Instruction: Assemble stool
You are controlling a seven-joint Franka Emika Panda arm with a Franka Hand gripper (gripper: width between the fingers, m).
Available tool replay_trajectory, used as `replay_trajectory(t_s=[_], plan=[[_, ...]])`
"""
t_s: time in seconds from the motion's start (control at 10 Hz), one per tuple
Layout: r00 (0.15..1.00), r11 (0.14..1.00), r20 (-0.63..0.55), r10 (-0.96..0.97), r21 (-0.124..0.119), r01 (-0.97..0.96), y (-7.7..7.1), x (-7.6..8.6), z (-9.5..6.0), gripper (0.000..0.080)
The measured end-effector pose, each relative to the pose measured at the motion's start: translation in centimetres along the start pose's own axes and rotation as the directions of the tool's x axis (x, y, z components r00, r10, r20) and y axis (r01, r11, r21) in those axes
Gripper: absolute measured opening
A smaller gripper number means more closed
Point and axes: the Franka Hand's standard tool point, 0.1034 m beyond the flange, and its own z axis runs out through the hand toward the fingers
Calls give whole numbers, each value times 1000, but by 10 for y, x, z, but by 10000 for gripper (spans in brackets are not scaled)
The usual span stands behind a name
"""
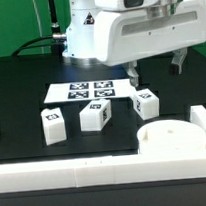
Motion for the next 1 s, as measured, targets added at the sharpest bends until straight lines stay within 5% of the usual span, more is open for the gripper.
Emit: replay_trajectory(t_s=[0.5,1.0], plan=[[933,933,0,359,21,-359,-5,2,0,649],[936,938,77,343,29,-346,-3,-11,8,649]])
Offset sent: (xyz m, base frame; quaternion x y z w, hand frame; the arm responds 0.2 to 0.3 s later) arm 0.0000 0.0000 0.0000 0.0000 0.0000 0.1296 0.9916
